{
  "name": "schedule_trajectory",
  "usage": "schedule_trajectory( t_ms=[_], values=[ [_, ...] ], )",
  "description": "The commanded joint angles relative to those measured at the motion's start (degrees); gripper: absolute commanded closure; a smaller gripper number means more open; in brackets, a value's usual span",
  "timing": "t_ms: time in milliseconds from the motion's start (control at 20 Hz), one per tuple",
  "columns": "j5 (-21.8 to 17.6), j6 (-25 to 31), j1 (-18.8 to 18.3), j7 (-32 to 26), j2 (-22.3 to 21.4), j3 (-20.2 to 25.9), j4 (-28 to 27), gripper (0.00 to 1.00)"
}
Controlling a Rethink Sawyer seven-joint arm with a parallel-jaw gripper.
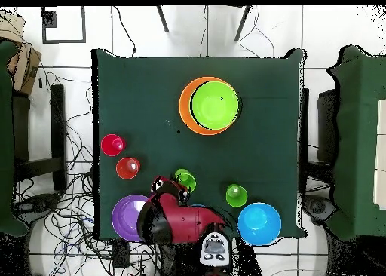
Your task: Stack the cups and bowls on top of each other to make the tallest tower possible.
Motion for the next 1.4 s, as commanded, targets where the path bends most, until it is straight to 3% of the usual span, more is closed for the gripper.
schedule_trajectory(
  t_ms=[50, 350, 550, 800, 1050, 1400],
  values=[
    [2.6, 15.3, -4.4, 1.9, -5.0, 7.7, -7.2, 1.0],
    [2.2, 19.7, -7.3, 0.3, -5.1, 9.7, -11.5, 1.0],
    [2.7, 24.0, -7.1, 0.3, -7.0, 9.5, -12.1, 1.0],
    [3.8, 28.3, -5.8, 1.1, -6.3, 8.5, -15.5, 1.0],
    [5.1, 35.4, -6.6, -0.1, -8.6, 9.6, -17.6, 1.0],
    [6.8, 40.4, -9.5, -3.1, -12.3, 13.4, -17.3, 1.0]
  ],
)
